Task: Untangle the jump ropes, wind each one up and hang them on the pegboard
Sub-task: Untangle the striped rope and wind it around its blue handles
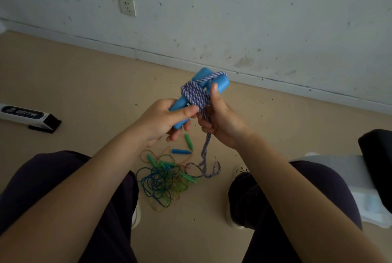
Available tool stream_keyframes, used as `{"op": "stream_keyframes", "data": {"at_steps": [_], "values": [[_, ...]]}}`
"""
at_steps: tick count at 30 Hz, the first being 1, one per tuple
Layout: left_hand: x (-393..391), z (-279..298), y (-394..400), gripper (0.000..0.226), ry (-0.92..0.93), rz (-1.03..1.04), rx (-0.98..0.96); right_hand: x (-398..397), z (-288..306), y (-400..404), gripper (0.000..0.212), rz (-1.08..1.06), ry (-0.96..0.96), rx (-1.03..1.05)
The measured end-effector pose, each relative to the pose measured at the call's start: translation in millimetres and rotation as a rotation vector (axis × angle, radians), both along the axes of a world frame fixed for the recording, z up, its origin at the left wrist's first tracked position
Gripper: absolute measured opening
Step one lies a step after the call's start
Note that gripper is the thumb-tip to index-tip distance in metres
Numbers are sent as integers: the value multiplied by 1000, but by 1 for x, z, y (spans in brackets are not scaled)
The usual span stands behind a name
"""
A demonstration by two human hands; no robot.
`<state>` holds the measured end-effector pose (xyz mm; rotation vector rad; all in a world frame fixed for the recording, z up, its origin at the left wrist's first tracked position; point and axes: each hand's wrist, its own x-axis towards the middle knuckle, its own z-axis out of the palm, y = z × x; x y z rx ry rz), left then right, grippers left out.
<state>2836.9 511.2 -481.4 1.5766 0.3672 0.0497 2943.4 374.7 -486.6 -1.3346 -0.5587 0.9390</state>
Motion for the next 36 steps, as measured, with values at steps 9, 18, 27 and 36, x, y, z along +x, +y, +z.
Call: {"op": "stream_keyframes", "data": {"at_steps": [9, 18, 27, 36], "values": [[1, -5, 12, 32, -43, 207, -24, 0, -1, -1, 19, 37, -239, -204], [3, -8, 18, 30, 23, 383, 102, 1, -6, 3, 35, 11, -329, -236], [1, -11, 30, 36, 168, 336, 302, 5, 13, -11, 36, 35, -421, -145], [-1, -8, 13, 32, 423, -313, 413, 20, 2, -14, 36, 22, -772, -210]]}}
